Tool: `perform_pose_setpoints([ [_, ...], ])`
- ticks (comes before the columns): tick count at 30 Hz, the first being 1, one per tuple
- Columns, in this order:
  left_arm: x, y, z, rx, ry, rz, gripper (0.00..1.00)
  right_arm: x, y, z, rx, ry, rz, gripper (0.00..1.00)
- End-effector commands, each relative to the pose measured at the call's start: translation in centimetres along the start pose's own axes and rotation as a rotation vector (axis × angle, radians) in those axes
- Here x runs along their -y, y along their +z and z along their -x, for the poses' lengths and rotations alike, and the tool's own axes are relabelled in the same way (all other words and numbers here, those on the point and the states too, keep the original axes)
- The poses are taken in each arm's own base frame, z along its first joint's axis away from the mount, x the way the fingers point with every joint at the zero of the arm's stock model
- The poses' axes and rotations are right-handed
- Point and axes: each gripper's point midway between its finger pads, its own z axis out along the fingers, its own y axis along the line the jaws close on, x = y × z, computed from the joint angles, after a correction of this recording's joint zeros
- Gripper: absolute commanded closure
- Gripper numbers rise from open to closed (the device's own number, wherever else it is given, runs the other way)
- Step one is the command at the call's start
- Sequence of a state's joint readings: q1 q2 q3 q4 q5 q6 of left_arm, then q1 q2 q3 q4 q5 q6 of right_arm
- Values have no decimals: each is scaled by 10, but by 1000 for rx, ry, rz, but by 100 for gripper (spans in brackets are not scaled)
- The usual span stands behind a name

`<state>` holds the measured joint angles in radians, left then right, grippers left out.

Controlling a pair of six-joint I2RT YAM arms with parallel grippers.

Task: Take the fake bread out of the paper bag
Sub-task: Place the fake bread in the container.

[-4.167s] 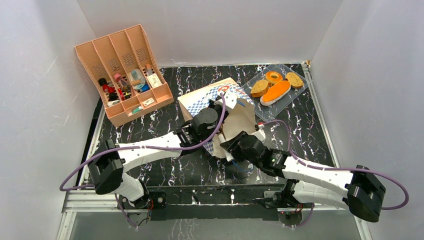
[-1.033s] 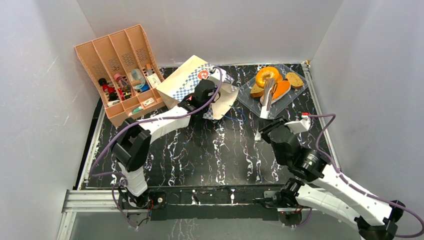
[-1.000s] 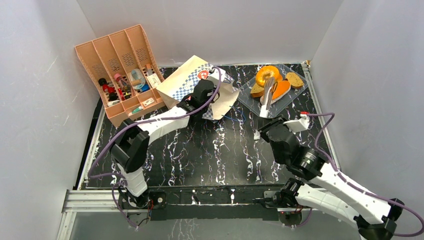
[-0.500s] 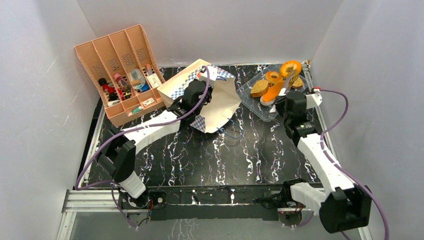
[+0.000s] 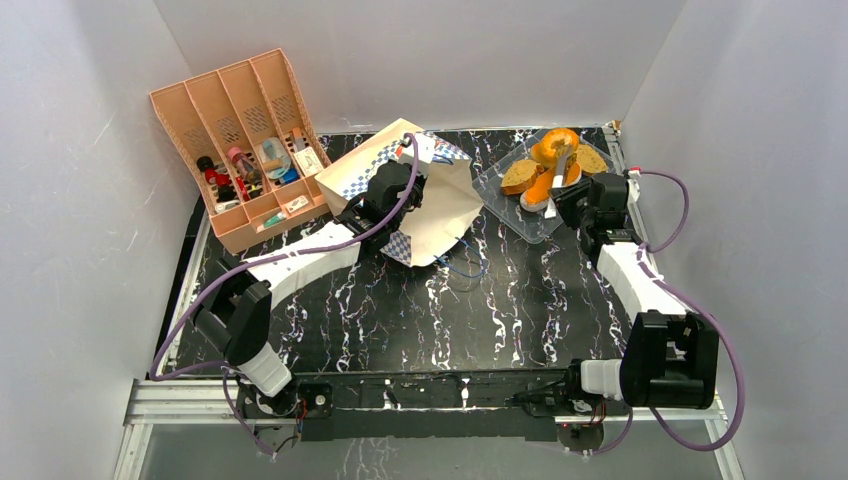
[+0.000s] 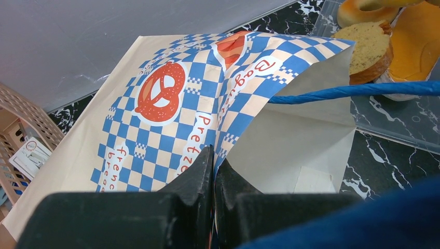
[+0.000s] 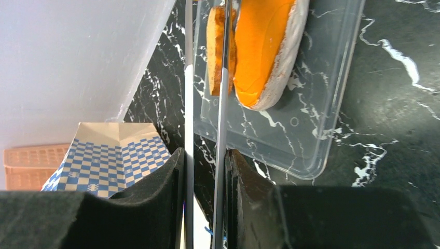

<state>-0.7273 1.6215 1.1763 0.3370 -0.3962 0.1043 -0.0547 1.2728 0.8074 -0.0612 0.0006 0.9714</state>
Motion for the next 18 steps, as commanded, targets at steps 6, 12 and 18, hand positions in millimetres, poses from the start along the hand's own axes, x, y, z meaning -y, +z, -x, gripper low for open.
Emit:
perform_pose_setpoints([
  [6,-10,-13,37,96,-37,-5,100,-30,6,11,32,36,151,100],
  [12,-9,-14,39,99,-38,-10,100,-10,8,10,50,53,105,100],
  [18,-9,-14,38,94,-39,-12,100,-3,8,11,57,61,85,98],
])
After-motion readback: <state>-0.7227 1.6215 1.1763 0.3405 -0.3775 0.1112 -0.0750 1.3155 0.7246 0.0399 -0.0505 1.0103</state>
